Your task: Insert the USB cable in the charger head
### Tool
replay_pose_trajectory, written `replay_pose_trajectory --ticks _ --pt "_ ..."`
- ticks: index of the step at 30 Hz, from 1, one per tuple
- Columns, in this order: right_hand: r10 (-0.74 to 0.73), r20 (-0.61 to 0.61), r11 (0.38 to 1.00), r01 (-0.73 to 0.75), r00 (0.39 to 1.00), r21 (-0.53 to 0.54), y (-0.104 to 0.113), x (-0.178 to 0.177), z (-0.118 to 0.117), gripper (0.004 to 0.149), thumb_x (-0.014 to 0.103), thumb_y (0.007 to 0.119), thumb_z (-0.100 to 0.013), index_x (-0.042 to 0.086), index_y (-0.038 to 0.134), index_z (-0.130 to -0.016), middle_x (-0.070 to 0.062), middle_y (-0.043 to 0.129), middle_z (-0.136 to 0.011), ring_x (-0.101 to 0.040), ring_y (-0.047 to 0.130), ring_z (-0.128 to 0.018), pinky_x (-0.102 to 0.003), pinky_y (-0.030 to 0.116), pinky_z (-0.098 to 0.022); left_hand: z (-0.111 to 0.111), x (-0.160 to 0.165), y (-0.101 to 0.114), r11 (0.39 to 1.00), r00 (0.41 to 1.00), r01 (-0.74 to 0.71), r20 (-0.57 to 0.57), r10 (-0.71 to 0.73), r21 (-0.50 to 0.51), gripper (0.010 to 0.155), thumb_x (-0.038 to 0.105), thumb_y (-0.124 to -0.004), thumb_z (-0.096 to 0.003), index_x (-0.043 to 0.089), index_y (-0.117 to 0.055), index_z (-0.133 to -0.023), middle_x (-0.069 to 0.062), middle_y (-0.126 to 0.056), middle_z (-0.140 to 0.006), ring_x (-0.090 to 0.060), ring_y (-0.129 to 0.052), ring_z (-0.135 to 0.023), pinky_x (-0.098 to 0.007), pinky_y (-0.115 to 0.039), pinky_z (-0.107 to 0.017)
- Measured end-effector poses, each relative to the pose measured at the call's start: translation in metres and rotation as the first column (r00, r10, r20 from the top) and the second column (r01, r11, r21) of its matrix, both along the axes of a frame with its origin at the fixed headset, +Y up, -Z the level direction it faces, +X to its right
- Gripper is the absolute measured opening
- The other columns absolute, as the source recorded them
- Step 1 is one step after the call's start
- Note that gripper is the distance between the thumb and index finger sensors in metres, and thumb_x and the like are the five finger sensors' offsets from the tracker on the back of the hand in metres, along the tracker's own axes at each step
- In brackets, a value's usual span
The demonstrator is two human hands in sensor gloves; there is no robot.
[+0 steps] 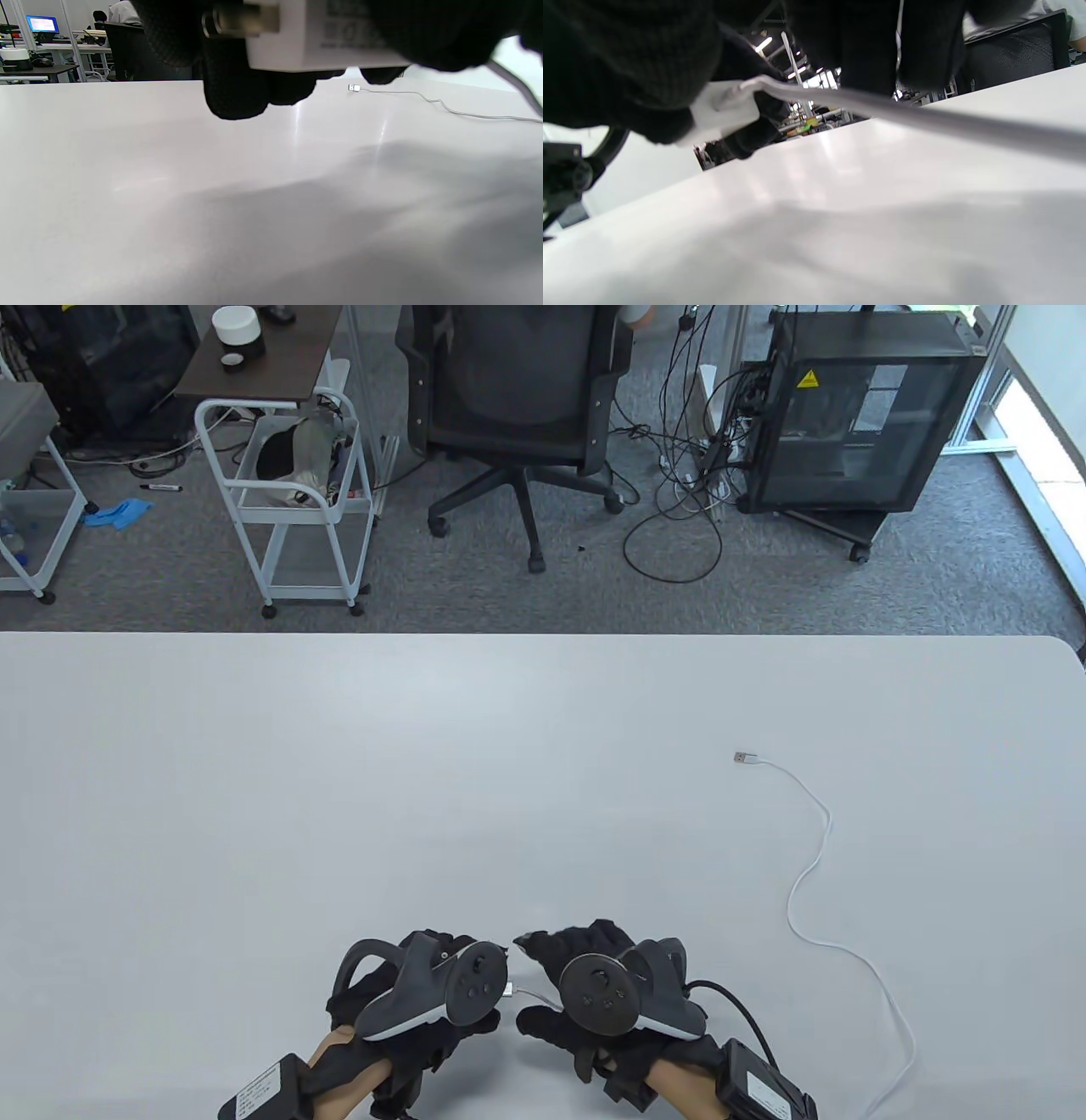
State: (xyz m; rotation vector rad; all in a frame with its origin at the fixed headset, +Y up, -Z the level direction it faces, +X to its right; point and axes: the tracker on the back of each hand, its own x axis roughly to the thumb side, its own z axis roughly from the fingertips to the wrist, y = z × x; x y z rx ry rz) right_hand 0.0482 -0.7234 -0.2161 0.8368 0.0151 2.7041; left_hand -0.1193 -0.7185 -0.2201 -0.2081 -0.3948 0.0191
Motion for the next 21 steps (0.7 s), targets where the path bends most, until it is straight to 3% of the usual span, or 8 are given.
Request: replay_pose_trajectory --ticks 1,4,12,17,21 --pt "0.012 -0.003 1.000 -0.012 1.000 0.006 -0.001 0.000 0.001 0.100 0.065 0.075 -0.026 0.011 0.039 -0.102 -0.019 0.063 -0.108 -0.050 0.060 -0.097 -0.068 0.038 -0.068 -0.001 0.000 0.000 1.000 1.000 0.001 -0.005 -0.001 -0.004 0.074 0.056 -0.080 -0.0139 0.034 -0.071 -0.084 0.012 -0.095 -0.078 -0.013 -0.102 -0.067 -0.039 -0.076 -0.073" --pt "0.036 -0.008 0.999 -0.036 0.999 -0.016 -0.002 0.000 0.001 0.105 0.068 0.073 -0.025 0.012 0.032 -0.103 -0.021 0.050 -0.113 -0.052 0.046 -0.101 -0.069 0.034 -0.069 -0.001 -0.001 -0.001 1.000 1.000 0.008 -0.010 -0.008 -0.009 0.074 0.056 -0.079 -0.0139 0.034 -0.071 -0.084 0.012 -0.094 -0.078 -0.012 -0.102 -0.067 -0.039 -0.076 -0.073" --pt "0.037 0.032 0.999 -0.037 0.999 -0.013 0.003 0.012 -0.006 0.103 0.070 0.069 -0.024 0.016 0.034 -0.104 -0.022 0.048 -0.114 -0.053 0.043 -0.102 -0.069 0.034 -0.069 -0.001 -0.003 0.002 1.000 1.000 0.001 -0.019 0.000 0.006 0.074 0.056 -0.079 -0.0139 0.035 -0.071 -0.085 0.013 -0.094 -0.078 -0.012 -0.102 -0.067 -0.038 -0.075 -0.073" --pt "0.076 0.202 0.997 -0.070 0.976 -0.035 0.001 0.058 -0.031 0.102 0.071 0.068 -0.024 0.016 0.035 -0.104 -0.022 0.045 -0.115 -0.053 0.041 -0.102 -0.069 0.033 -0.069 -0.001 -0.004 0.003 1.000 1.000 0.018 -0.021 -0.018 -0.010 0.074 0.056 -0.079 -0.0140 0.035 -0.070 -0.085 0.013 -0.094 -0.078 -0.012 -0.102 -0.067 -0.038 -0.075 -0.073" --pt "0.125 0.370 0.992 -0.106 0.921 -0.069 -0.007 0.109 -0.053 0.101 0.070 0.068 -0.025 0.017 0.035 -0.104 -0.023 0.044 -0.115 -0.054 0.037 -0.102 -0.070 0.030 -0.068 0.000 -0.004 0.004 1.000 1.000 0.017 -0.024 -0.017 -0.002 0.074 0.056 -0.079 -0.0138 0.035 -0.070 -0.085 0.013 -0.094 -0.078 -0.012 -0.102 -0.068 -0.038 -0.075 -0.074"
